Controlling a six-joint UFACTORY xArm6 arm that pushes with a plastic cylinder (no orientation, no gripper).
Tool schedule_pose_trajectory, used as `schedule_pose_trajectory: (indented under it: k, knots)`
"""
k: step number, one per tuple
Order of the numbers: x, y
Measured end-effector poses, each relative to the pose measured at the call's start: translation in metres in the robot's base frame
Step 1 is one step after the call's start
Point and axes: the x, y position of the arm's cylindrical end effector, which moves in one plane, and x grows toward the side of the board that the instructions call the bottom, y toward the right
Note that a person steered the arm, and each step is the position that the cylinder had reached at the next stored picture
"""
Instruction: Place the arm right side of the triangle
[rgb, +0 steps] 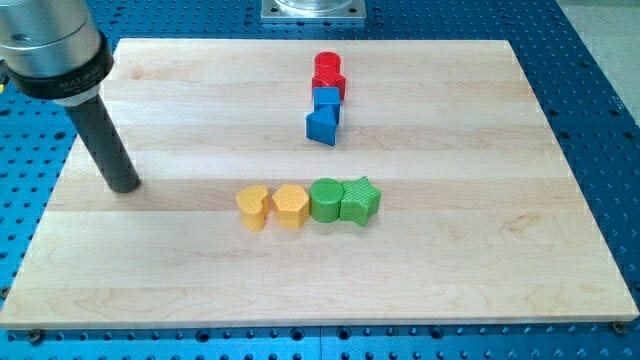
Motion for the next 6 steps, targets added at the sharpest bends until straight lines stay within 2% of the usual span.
schedule_pose_trajectory:
  k: [1,3,6]
  knots:
    - [-0.006,-0.002]
    - [0.011,0.088]
    - [0.000,0.140]
